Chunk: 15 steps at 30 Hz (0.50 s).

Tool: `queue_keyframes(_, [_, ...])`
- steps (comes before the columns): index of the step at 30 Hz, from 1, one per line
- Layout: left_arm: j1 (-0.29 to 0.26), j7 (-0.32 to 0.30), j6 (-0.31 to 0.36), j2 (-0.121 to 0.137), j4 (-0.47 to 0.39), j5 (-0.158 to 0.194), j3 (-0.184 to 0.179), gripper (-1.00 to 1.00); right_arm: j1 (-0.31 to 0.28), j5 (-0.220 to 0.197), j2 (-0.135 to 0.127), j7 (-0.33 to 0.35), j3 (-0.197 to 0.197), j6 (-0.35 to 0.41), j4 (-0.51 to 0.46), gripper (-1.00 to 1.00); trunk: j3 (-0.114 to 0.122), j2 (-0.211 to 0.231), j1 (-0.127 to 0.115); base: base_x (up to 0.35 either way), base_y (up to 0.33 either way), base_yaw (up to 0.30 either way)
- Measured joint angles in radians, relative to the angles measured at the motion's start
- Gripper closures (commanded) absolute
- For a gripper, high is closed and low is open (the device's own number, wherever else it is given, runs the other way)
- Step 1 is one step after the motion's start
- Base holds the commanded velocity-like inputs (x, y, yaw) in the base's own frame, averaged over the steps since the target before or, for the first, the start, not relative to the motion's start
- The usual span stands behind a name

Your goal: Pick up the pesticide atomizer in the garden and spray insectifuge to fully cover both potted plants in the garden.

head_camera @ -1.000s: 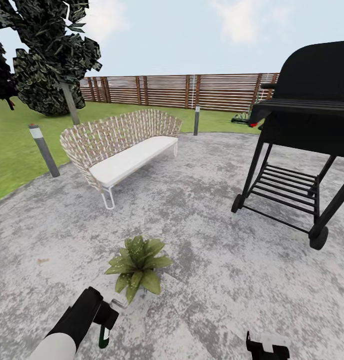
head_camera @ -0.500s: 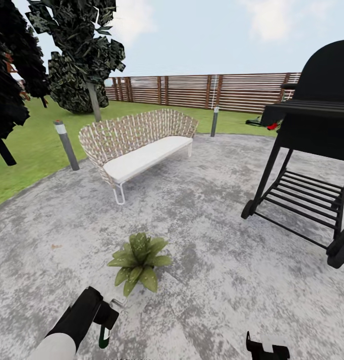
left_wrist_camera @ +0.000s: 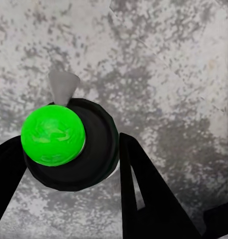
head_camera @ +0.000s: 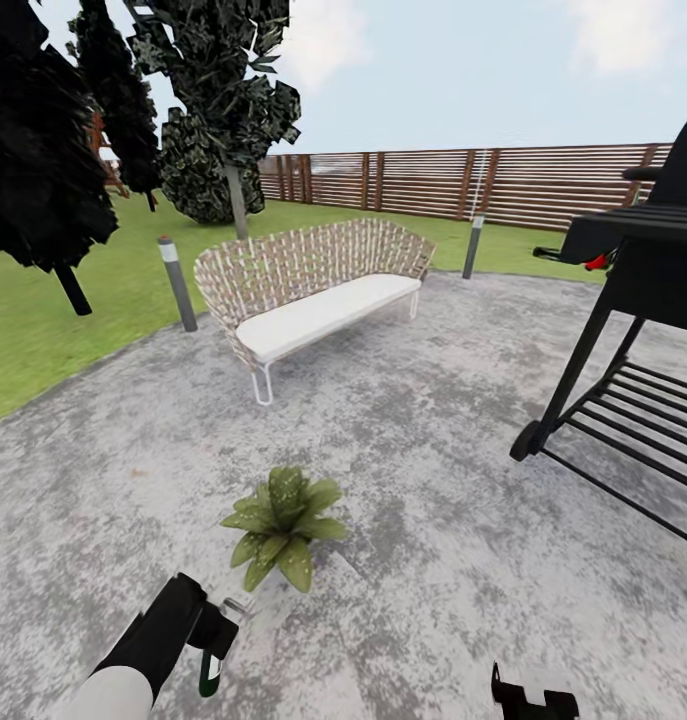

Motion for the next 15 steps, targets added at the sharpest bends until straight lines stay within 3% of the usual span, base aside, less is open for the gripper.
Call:
queue_keyframes(4, [0.000, 0.000, 0.000, 0.000, 0.000, 0.000, 0.000, 1.00, 0.000, 0.000, -0.001, -0.001, -0.001, 0.000, -0.001, -1.00, 0.000, 0.000, 0.000, 0.152, -0.272, 0.239])
queue_keyframes(12, [0.000, 0.000, 0.000, 0.000, 0.002, -0.001, 0.000, 1.00, 0.000, 0.001, -0.006, -0.001, 0.000, 0.000, 0.000, -1.00, 0.000, 0.000, 0.000, 0.152, -0.260, 0.020])
queue_keyframes(15, [0.000, 0.000, 0.000, 0.000, 0.004, -0.001, 0.000, 1.00, 0.000, 0.001, -0.003, -0.001, 0.000, 0.000, 0.000, -1.00, 0.000, 0.000, 0.000, 0.106, -0.120, 0.008])
